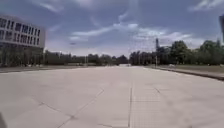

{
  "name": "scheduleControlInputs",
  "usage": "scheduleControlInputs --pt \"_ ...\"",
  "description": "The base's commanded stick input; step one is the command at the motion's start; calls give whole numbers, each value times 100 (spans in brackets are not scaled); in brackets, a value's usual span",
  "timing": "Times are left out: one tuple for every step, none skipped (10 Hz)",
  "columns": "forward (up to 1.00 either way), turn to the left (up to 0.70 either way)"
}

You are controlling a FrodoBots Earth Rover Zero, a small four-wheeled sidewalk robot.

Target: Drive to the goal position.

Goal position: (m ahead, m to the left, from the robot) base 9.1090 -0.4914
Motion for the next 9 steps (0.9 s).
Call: scheduleControlInputs --pt "56 0" --pt "56 0" --pt "56 0" --pt "56 0" --pt "56 2" --pt "56 3" --pt "56 5" --pt "56 7" --pt "56 5"
